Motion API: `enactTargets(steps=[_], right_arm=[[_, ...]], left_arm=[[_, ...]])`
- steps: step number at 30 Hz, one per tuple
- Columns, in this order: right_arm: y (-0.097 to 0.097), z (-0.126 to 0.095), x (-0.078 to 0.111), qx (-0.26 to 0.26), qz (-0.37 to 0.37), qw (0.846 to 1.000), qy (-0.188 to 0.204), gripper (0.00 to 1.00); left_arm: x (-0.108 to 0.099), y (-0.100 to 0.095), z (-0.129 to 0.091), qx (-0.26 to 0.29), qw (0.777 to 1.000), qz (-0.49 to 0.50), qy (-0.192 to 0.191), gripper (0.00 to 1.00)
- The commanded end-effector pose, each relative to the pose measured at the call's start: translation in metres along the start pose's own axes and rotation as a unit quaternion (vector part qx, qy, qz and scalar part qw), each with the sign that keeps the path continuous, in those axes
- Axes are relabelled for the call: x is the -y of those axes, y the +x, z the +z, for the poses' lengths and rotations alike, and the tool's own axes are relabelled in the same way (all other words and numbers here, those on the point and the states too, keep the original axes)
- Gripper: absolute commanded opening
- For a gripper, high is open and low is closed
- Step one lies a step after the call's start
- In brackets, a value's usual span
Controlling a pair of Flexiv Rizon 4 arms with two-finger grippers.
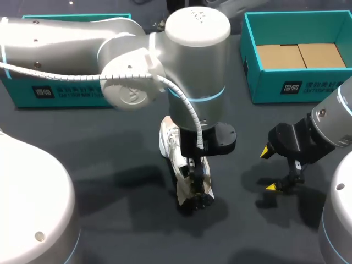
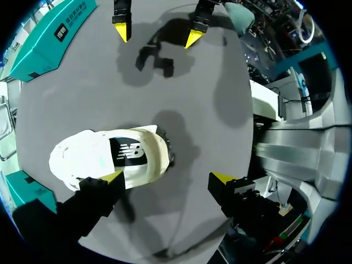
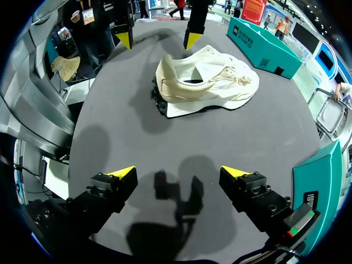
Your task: Take the shoe out of the shoebox, open the shoe tongue, remove and reinsert the insole, then place the shoe into the shoebox
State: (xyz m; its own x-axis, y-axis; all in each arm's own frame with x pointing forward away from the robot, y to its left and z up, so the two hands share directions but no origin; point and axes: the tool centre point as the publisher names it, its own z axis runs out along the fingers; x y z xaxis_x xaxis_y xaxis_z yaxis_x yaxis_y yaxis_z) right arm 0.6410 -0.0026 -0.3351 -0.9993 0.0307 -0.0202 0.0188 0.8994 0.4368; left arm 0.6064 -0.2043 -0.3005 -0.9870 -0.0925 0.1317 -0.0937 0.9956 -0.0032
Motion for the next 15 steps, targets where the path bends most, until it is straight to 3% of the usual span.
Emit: enactTargets(steps=[1, 15], right_arm=[[0.002, -0.001, 0.001, 0.001, 0.000, 1.000, 0.000, 1.00], [0.002, -0.001, 0.001, 0.001, 0.000, 1.000, 0.000, 1.00]], left_arm=[[0.011, 0.000, 0.020, 0.002, 1.000, -0.006, -0.002, 1.00], [0.016, -0.005, 0.050, 0.014, 0.999, -0.041, 0.007, 1.00]])
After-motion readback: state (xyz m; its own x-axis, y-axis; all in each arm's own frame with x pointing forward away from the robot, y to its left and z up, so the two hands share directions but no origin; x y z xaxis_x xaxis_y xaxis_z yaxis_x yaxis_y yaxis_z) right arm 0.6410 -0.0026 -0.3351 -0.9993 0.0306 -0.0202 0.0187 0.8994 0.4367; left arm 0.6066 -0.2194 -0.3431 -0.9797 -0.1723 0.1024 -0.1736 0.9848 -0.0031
